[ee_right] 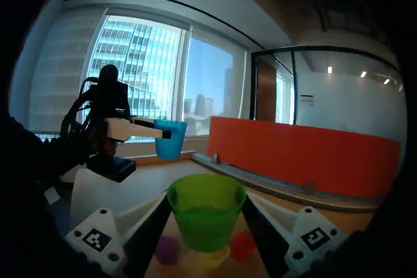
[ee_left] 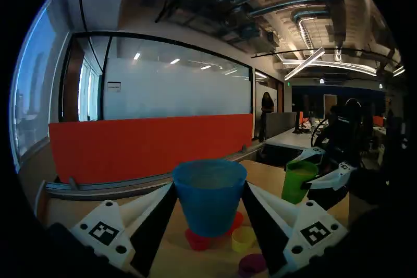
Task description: Pour water
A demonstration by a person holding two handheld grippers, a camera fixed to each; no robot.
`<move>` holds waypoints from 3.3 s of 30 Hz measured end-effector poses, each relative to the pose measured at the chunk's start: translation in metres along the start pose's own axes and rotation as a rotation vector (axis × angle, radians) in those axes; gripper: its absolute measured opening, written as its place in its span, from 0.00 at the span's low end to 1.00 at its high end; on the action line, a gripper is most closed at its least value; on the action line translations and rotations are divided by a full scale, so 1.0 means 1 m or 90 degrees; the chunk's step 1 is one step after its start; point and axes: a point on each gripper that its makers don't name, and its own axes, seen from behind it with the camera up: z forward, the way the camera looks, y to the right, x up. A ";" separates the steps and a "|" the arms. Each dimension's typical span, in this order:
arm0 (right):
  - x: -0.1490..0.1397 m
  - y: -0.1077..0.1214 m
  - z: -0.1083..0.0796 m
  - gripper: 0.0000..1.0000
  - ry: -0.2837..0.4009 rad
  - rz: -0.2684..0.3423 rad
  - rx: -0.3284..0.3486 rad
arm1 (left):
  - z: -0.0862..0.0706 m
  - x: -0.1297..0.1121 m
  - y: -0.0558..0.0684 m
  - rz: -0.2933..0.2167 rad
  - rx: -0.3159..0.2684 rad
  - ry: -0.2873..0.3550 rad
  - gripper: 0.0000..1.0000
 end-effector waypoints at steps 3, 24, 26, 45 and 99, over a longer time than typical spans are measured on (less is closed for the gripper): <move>-0.001 0.000 -0.001 0.90 -0.002 0.003 0.002 | 0.002 -0.005 0.000 0.003 -0.001 -0.008 0.85; -0.033 0.004 -0.009 0.90 -0.064 0.012 0.010 | 0.005 -0.056 -0.005 0.021 -0.004 -0.088 0.85; -0.036 0.005 -0.010 0.90 -0.071 0.012 0.010 | 0.005 -0.061 -0.004 0.026 -0.005 -0.096 0.85; -0.093 0.007 -0.024 0.90 -0.181 0.009 0.019 | 0.005 -0.117 -0.006 0.063 -0.005 -0.204 0.86; -0.217 0.003 -0.027 0.90 -0.340 0.033 0.036 | 0.002 -0.283 -0.009 0.077 -0.036 -0.466 0.86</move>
